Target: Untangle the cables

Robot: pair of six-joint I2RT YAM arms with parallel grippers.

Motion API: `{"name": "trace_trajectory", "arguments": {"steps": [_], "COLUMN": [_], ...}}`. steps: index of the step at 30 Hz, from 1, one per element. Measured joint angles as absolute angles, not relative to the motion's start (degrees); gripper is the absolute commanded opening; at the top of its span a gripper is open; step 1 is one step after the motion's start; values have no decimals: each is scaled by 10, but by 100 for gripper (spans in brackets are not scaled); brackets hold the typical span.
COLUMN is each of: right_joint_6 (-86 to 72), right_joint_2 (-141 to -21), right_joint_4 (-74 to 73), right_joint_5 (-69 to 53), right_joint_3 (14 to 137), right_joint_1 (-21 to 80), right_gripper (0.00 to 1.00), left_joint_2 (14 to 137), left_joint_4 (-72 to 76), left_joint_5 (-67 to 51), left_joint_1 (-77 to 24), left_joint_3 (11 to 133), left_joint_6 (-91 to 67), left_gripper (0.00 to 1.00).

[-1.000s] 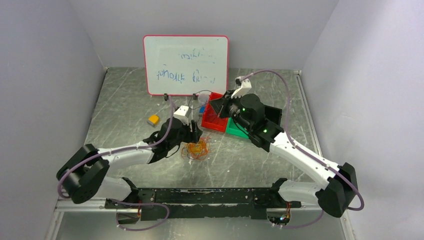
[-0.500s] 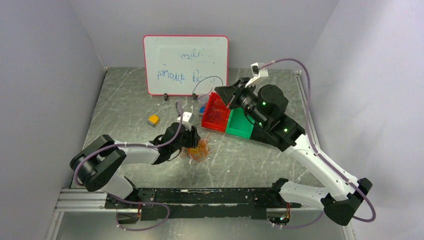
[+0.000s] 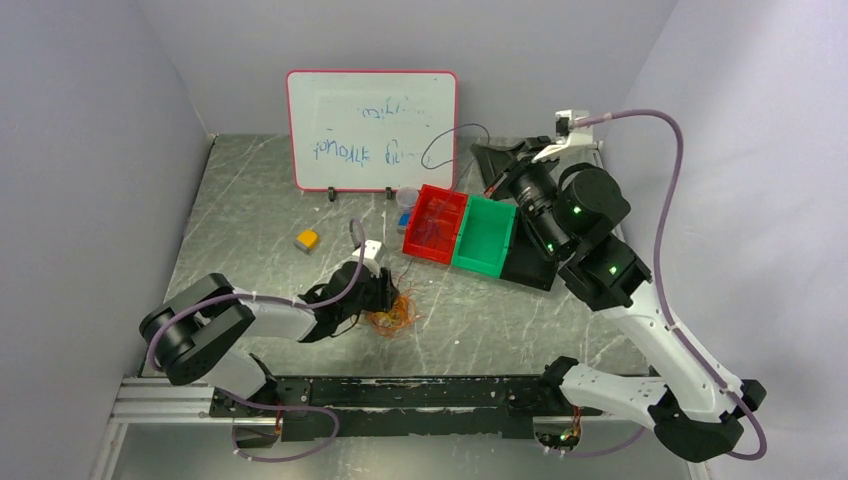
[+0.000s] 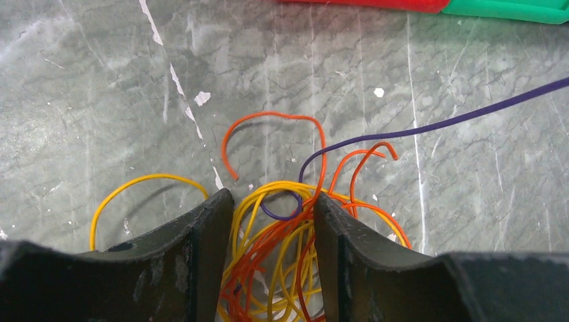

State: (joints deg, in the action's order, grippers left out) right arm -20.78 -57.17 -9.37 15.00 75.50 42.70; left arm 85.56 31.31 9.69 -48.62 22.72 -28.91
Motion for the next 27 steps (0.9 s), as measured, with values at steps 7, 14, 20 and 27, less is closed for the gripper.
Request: {"name": "trace_trajectory", "arguments": {"steps": [7, 14, 20, 27], "right_joint_6": [-138, -63, -18, 24], "right_joint_2": [-574, -592, -623, -662], "right_joint_4": [-92, -63, -44, -23], "right_joint_5": [196, 235, 251, 255], "right_joint_3": [803, 860, 903, 952], "right_joint_1": [427, 427, 427, 427], "right_gripper": [0, 0, 0, 0], "left_joint_2": [841, 823, 820, 817], "left_joint_4": [315, 314, 314, 315], "left_joint_5": [105, 110, 114, 117], "left_joint_1": [-493, -497, -499, -501], "left_joint_3": [212, 196, 193, 189], "left_joint_6": [-297, -303, -308, -310], "left_gripper": [53, 52, 51, 49]}}
